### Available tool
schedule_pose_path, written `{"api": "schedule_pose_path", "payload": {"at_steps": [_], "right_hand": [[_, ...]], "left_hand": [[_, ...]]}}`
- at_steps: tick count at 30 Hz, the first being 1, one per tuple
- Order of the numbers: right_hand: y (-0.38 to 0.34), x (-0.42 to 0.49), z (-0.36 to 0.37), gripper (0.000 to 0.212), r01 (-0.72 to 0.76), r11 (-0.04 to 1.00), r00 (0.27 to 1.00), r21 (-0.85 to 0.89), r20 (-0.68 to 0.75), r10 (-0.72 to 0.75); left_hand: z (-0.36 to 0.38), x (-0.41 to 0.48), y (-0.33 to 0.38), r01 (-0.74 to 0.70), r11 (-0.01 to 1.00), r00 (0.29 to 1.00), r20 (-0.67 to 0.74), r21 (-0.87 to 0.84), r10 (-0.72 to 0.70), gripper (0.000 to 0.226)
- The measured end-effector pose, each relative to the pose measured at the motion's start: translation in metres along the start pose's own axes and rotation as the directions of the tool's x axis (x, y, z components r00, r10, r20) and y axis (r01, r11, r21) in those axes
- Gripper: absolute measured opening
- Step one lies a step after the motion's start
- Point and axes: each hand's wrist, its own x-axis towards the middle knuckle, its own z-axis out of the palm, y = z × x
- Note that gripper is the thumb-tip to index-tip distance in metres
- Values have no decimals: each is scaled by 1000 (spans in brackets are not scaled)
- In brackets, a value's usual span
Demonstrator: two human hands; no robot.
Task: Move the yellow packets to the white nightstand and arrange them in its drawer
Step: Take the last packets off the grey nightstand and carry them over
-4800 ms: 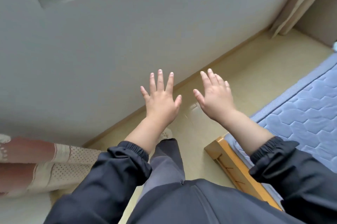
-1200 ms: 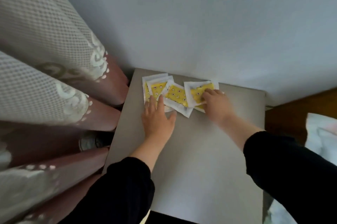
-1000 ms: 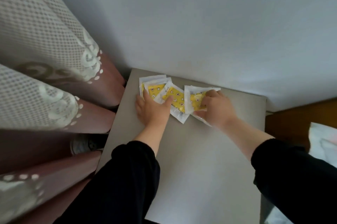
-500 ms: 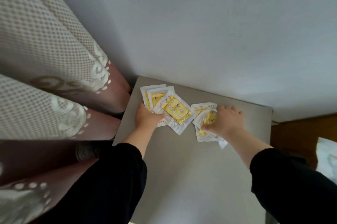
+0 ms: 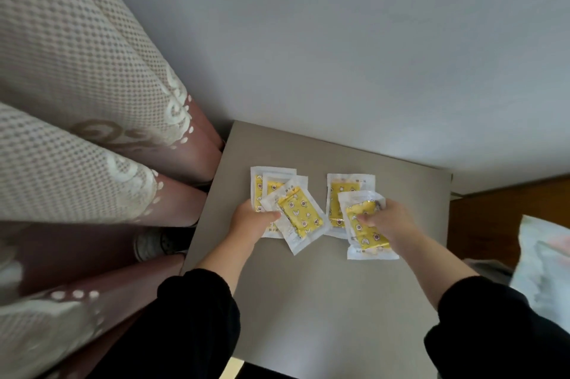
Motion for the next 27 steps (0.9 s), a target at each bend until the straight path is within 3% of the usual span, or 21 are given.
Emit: {"api": "schedule_pose_path", "payload": {"at_steps": [7, 10, 15, 18, 21, 25, 27], "right_hand": [[11, -10, -12, 35, -131, 952, 973, 276, 218, 71], [17, -14, -20, 53, -119, 916, 968, 383, 250, 21], [21, -28, -40, 41, -21, 837, 956, 546, 257, -144], [22, -39, -48, 57, -2, 766, 913, 643, 314, -261], [28, -43, -37, 82, -97, 801, 883, 591, 423, -205], [33, -47, -11, 36, -85, 923, 931, 375, 359, -60], [38, -49, -6, 36, -125, 902, 939, 414, 342, -26]], "left_hand": [[21, -23, -7, -33, 996, 998, 55, -84, 37, 31], [24, -31, -15, -3, 993, 996, 86, -120, 14, 34], [22, -43, -28, -11, 988, 997, 75, -155, 23, 34], [22, -50, -32, 3, 986, 999, 52, -165, 5, 33], [27, -58, -32, 20, 985, 997, 79, -173, -7, 32], [36, -70, -28, 34, 965, 977, 212, -262, 23, 32], [40, -76, -27, 43, 951, 967, 251, -305, 37, 32]]}}
